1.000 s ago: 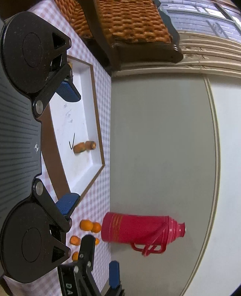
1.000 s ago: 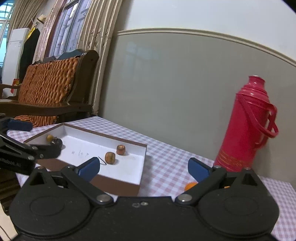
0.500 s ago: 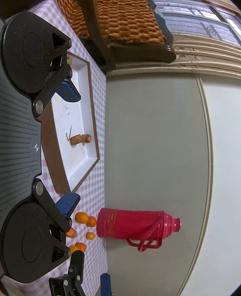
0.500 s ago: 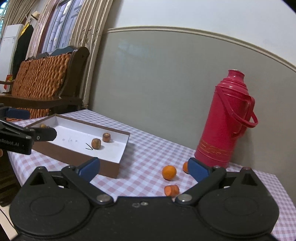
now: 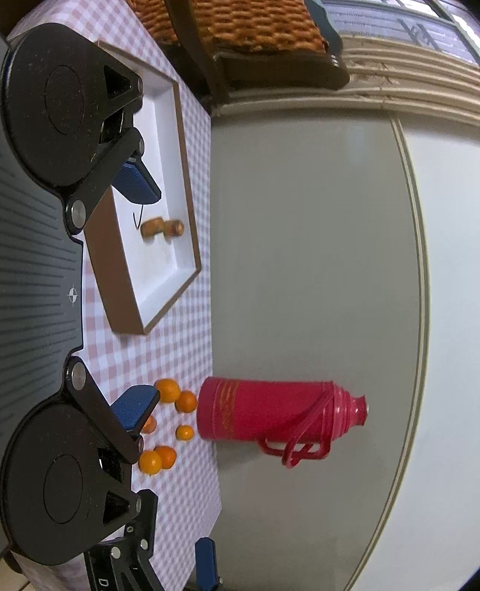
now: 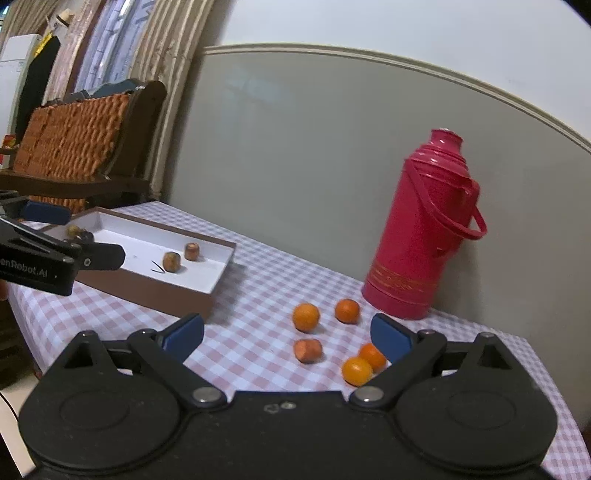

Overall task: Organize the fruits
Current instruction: 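Move both open tools away from the box toward the oranges by the thermos, then grasp a cut orange piece with the left tool while the right tool grasps a yellow-orange mandarin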

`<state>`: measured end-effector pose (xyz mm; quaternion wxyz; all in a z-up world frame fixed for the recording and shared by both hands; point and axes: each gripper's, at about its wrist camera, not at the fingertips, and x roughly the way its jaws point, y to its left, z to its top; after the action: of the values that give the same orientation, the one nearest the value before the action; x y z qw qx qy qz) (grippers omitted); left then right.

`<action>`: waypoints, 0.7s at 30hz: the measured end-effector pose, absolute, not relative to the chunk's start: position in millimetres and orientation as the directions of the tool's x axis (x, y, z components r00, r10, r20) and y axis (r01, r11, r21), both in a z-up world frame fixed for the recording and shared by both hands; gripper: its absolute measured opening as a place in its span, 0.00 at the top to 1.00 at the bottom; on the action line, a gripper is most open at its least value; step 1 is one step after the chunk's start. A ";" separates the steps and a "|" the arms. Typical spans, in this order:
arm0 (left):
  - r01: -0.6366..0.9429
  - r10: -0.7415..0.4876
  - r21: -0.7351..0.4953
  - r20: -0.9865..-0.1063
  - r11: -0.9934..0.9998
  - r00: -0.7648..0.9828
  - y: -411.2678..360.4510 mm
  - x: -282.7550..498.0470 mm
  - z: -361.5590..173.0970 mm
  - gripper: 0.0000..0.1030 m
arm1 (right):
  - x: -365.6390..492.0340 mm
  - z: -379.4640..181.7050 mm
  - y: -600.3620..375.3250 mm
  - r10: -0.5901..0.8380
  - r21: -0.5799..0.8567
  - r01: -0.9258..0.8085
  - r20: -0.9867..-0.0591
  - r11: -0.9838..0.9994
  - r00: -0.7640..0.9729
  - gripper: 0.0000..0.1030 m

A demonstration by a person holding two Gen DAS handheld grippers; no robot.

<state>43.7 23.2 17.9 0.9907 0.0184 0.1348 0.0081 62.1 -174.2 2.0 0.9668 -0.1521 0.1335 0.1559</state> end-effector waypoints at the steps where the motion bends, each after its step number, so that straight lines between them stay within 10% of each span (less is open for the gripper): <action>1: -0.003 0.013 0.038 -0.271 0.999 0.963 19.5 45.5 17.0 0.00 | 62.6 1.4 -177.3 0.254 -0.249 -0.335 -0.307 0.909 0.917 0.12; 21: 0.080 -0.054 0.077 -0.292 0.994 0.955 -42.0 87.1 1.6 0.08 | 91.2 -18.5 -200.4 0.153 -0.266 -0.255 -0.351 0.930 0.924 0.19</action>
<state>87.1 -42.0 1.6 0.9877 0.0441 0.1461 -0.0338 91.2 -200.4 -18.5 0.9684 -0.1551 0.1643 0.1054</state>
